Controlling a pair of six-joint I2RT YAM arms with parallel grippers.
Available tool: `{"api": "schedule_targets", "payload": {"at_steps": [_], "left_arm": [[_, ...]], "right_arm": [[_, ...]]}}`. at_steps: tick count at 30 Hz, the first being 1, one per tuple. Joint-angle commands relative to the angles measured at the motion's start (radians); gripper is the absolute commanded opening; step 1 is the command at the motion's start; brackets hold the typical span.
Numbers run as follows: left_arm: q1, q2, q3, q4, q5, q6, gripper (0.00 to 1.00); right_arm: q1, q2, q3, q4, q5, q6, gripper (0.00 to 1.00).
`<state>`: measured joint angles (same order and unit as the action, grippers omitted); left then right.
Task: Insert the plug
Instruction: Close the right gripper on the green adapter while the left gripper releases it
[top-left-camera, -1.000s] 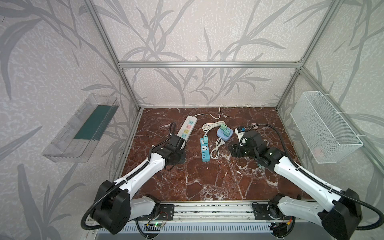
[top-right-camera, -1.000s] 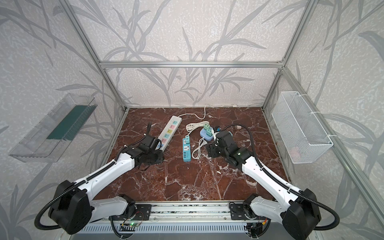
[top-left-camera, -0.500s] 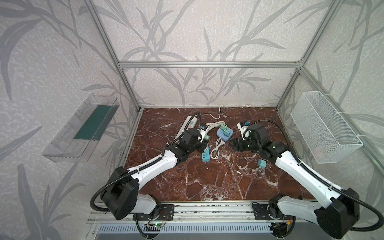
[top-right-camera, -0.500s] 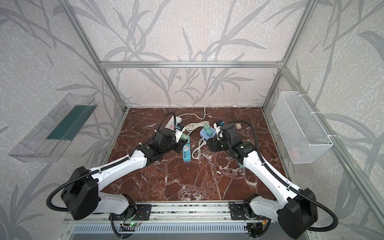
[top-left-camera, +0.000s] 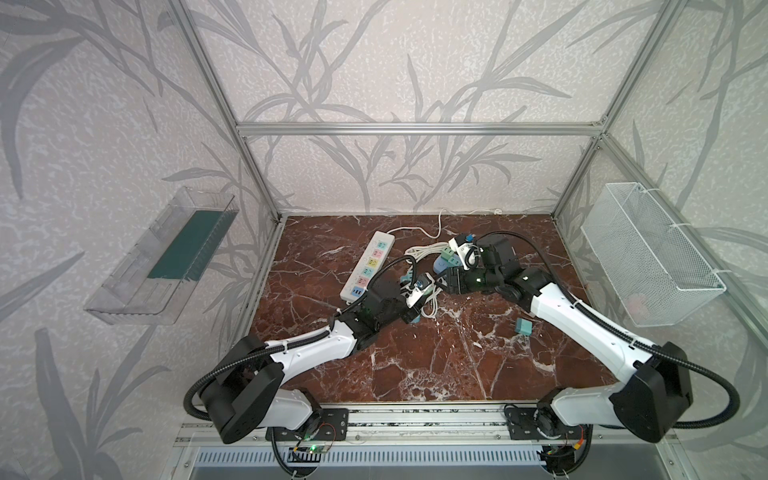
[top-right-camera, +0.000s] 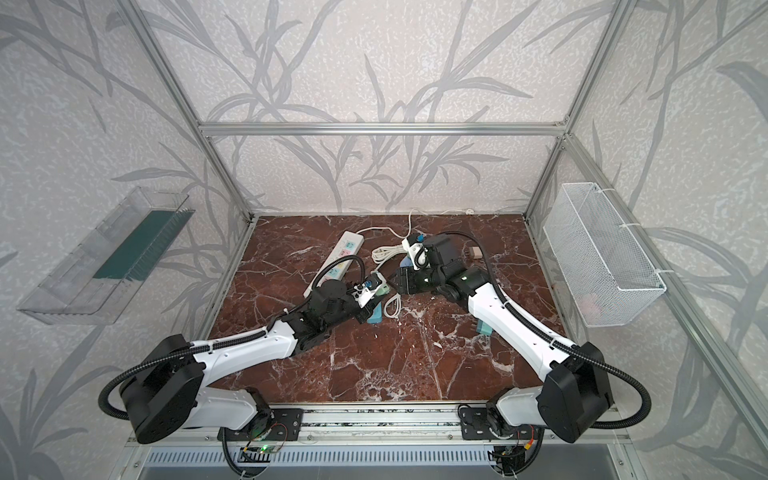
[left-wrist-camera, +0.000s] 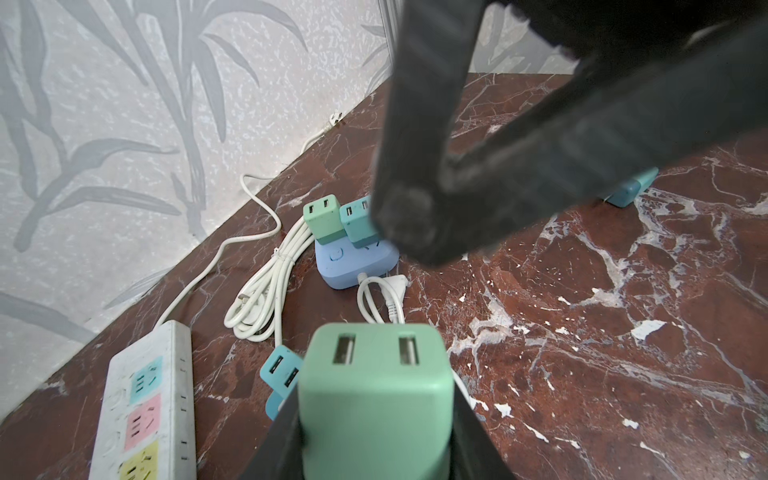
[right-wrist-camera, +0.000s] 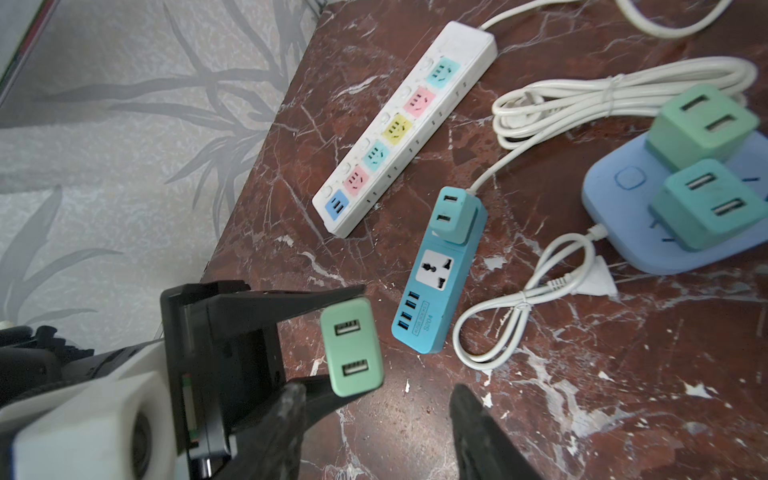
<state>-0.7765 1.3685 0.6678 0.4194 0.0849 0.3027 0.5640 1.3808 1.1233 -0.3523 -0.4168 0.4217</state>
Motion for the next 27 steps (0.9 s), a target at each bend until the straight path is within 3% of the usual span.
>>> {"api": "schedule_targets", "payload": {"at_steps": [1, 15, 17, 22, 24, 27], "left_arm": [[-0.012, -0.022, 0.026, 0.017, 0.016, 0.050, 0.07], [-0.022, -0.028, 0.019, 0.013, 0.028, 0.054, 0.06], [-0.022, -0.028, 0.019, 0.016, 0.028, 0.050, 0.06], [-0.023, -0.028, 0.016, 0.021, 0.029, 0.050, 0.09], [-0.023, -0.029, 0.015, 0.029, 0.017, 0.046, 0.23], [-0.023, -0.040, 0.006, 0.055, -0.027, 0.031, 0.60]], "right_arm": [[0.022, 0.017, 0.033, 0.025, -0.038, 0.002, 0.58], [0.040, 0.101, 0.036, 0.025, -0.062, -0.014, 0.52], [0.041, 0.112, 0.038, 0.026, -0.070, -0.013, 0.46], [0.042, 0.111, 0.035, 0.044, -0.083, -0.008, 0.20], [0.042, 0.100, 0.030, 0.049, -0.085, -0.005, 0.13], [0.042, 0.075, 0.017, 0.061, -0.062, 0.008, 0.09]]}}
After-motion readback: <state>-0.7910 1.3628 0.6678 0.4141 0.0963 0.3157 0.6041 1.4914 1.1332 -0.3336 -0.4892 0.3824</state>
